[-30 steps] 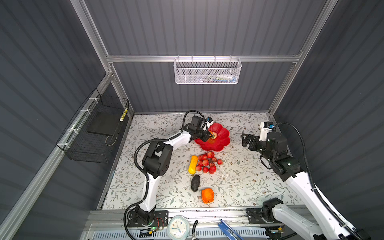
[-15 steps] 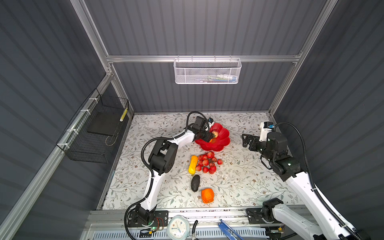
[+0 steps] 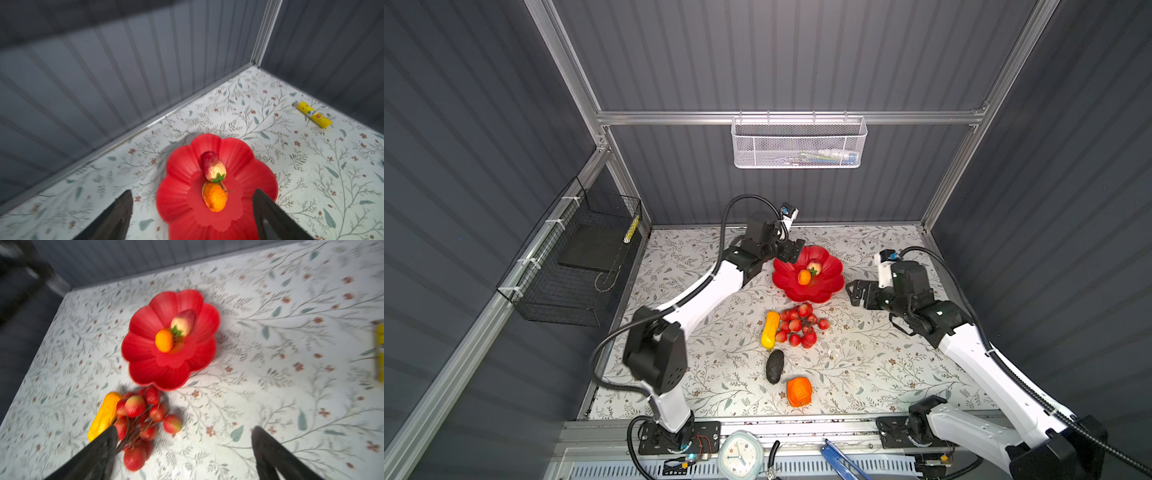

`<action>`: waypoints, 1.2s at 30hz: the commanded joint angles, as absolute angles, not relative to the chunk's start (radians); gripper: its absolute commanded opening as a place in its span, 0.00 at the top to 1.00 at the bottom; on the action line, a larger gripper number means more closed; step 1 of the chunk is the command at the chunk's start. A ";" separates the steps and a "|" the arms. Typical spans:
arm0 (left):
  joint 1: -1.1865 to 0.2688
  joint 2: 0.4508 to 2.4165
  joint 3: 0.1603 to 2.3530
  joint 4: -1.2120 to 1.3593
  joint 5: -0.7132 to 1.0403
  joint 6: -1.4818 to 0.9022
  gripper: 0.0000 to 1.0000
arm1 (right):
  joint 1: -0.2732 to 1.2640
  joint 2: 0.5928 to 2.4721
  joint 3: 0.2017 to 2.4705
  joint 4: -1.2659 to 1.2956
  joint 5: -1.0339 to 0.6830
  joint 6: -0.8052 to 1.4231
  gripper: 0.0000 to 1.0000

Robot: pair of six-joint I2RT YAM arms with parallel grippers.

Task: Place and organize the fake fruits in the fruit bowl
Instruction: 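Reach the right gripper to the orange persimmon and grasp it while the left gripper withdraws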

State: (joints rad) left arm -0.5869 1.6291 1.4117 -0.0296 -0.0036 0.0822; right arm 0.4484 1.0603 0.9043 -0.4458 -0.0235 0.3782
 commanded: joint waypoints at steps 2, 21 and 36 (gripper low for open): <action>-0.533 1.445 1.125 0.115 -0.078 0.003 0.00 | 0.621 1.076 0.870 -0.534 -0.051 0.459 0.01; -0.402 1.121 0.804 0.094 -0.458 0.027 0.00 | 1.193 1.402 0.897 -0.611 0.003 0.742 0.01; -0.397 1.127 0.827 0.051 -0.448 0.026 0.00 | 1.212 1.587 0.962 -0.552 -0.083 0.708 0.20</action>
State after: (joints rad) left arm -0.4042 1.1221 0.7910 0.0677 -0.4355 0.0147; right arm 1.2060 1.5860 0.9382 -0.5400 -0.0788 0.7113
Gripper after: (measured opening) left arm 0.997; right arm 0.813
